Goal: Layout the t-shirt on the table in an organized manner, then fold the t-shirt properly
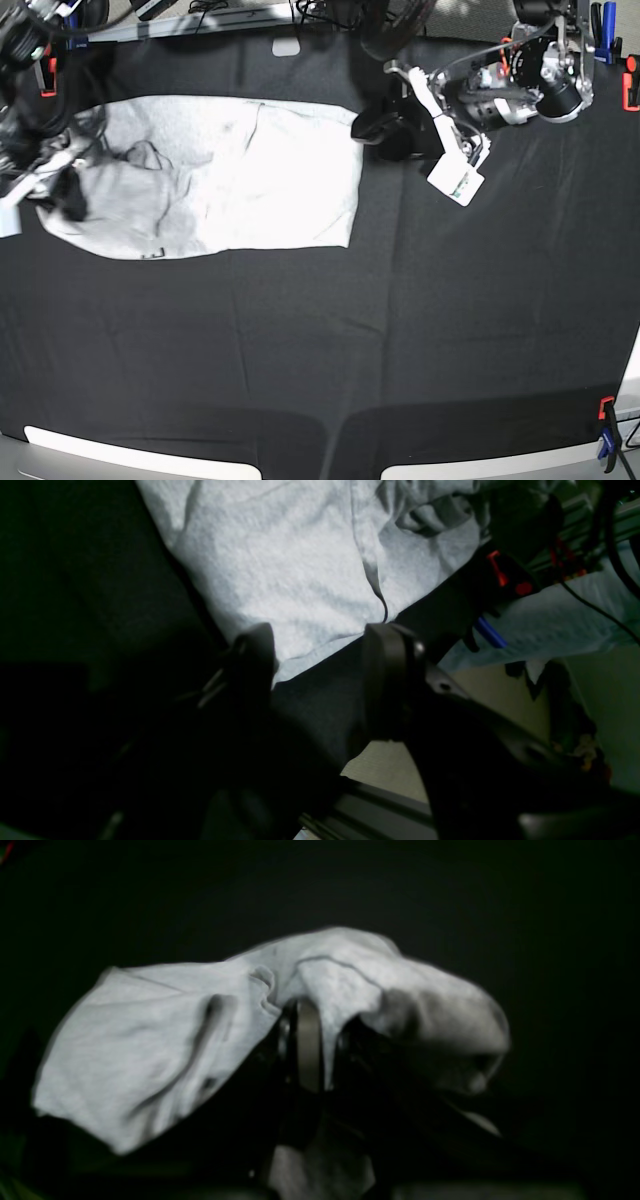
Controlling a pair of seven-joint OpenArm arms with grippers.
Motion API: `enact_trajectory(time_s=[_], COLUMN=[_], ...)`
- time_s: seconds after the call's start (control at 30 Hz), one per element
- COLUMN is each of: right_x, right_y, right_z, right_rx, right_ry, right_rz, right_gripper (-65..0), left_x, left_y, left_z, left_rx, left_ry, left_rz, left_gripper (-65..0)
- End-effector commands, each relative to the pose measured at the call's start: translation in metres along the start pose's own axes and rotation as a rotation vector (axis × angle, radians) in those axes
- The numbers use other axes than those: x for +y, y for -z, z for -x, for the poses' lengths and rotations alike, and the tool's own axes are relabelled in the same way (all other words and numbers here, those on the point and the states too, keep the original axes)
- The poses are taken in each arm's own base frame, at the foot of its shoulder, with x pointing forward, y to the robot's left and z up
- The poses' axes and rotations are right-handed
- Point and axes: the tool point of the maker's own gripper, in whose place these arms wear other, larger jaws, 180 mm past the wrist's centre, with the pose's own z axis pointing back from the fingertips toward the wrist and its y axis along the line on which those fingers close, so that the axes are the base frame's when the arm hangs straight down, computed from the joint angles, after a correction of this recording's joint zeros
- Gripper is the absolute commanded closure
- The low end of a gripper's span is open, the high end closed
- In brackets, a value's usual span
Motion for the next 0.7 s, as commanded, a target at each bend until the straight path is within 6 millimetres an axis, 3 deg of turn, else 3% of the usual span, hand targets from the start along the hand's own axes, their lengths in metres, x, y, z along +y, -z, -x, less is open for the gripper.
enact_trajectory(time_s=[0.0,0.2,0.37,0.47,0.67], right_x=[0.017,0.099,0.154,0.189,0.225], right_y=[-0.006,-0.005,0.019,0.03,0.046], right_z=[-0.023,-0.049,-0.034,-0.035,-0.035], right_rx=[-0.082,-0.173,-0.121,-0.13,-0.101], right_ry=[-0.048,-0.129,-0.13,-0.142,-0.186], right_rz=[-0.029,-0.17,-0.292,-0.35,-0.344], right_gripper=[0.0,0.0,0.0,0.0,0.0], left_x=[-0.004,-0.004,-0.004,-0.004,-0.004], left_y=[-0.002,-0.002,-0.002,-0.002,-0.002], left_z=[-0.011,-0.011,-0.011,-0.011,-0.006], left_rx=[-0.039,-0.039,-0.038,-0.038,-0.013], left_ry=[0.014,0.014,0.014,0.014,0.015], left_rz=[0.016,0.016,0.015,0.015,0.015], left_gripper=[-26.7,-26.7,-26.7,-26.7,-26.7])
